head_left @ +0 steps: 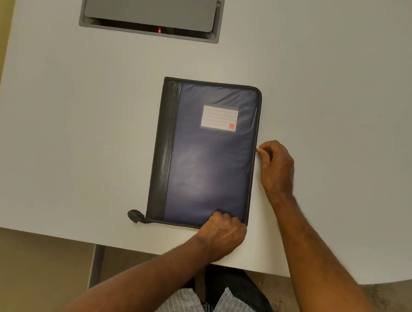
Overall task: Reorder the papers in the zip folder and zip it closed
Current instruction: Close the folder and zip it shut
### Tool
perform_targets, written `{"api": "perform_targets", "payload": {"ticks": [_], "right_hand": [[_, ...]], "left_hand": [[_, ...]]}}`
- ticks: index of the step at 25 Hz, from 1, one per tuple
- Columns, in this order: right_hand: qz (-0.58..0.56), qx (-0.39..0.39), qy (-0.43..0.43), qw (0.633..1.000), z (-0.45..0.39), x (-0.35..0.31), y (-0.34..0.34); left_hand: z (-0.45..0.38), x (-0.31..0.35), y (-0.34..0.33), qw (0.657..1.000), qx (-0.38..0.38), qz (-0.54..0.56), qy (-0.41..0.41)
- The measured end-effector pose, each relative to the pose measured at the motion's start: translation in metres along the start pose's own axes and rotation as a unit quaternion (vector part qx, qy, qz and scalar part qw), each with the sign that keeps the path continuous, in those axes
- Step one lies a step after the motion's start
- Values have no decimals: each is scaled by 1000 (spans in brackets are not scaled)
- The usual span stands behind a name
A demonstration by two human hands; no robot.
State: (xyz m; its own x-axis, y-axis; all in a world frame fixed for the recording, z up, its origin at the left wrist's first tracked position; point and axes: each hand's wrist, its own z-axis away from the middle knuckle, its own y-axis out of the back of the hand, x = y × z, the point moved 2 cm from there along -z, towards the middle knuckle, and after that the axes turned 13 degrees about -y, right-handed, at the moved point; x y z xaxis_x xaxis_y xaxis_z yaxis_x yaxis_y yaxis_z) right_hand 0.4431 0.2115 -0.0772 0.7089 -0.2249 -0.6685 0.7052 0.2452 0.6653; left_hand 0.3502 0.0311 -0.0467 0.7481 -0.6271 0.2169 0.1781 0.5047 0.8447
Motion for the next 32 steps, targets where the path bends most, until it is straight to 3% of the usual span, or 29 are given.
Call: {"api": "perform_targets", "payload": {"ticks": [5,9,14,19,22,26,29,32], "right_hand": [[4,20,5,1000,-51,-26,5],[9,-15,8,1000,-75,-40,3],[-71,-52,-109,990,-76,-43,5],[-202,-126,-220,946,-79,-43,3],[-127,-130,-158,971,-80,-44,3],[24,-63,-20,998,-81,-41,1],[-12,-9,-19,1000,-70,-34,-5],[-72,29,-46,996,-63,-32,-12]], "left_hand": [[-9,3,-3,1000,-21,15,-2],[-17,-1,-4,999,-26,27,-1],[-14,-18,0,998,53,43,-14],[-26,-136,60,941,237,120,212],[-39,-227,87,902,257,178,299],[-64,-297,102,904,192,242,296],[-72,-310,103,898,207,265,283],[-72,-310,103,863,271,326,274]]}}
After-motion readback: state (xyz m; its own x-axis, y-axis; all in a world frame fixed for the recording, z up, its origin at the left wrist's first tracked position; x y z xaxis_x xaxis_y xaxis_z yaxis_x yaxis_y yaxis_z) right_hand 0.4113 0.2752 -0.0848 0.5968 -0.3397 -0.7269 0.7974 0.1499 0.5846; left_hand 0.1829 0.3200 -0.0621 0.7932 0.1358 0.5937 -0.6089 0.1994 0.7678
